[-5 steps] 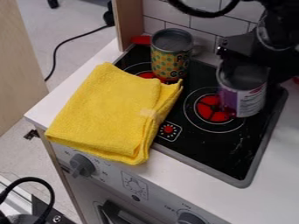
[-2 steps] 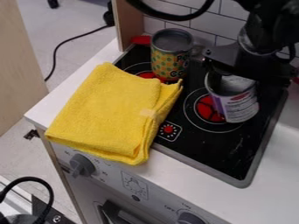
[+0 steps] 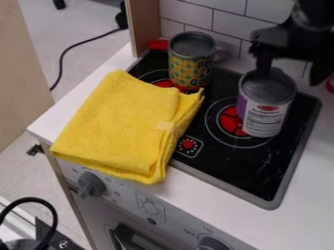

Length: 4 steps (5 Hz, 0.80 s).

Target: Move the bobbin on the resistance

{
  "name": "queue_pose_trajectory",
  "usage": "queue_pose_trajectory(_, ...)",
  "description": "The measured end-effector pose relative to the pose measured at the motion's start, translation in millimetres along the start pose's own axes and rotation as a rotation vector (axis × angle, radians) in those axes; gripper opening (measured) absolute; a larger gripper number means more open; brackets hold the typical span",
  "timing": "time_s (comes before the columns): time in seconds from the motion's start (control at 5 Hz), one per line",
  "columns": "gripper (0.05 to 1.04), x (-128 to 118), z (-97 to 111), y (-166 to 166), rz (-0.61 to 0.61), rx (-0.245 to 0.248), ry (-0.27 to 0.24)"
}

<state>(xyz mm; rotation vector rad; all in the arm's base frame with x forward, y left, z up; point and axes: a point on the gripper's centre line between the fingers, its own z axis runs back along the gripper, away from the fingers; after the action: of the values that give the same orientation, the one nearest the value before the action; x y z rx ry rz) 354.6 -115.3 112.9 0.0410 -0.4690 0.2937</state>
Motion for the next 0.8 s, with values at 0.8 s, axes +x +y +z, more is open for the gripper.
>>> queue_pose_trajectory(0.8, 0.999, 13.9, 30.6, 53.5, 0.032, -0.034, 0.211)
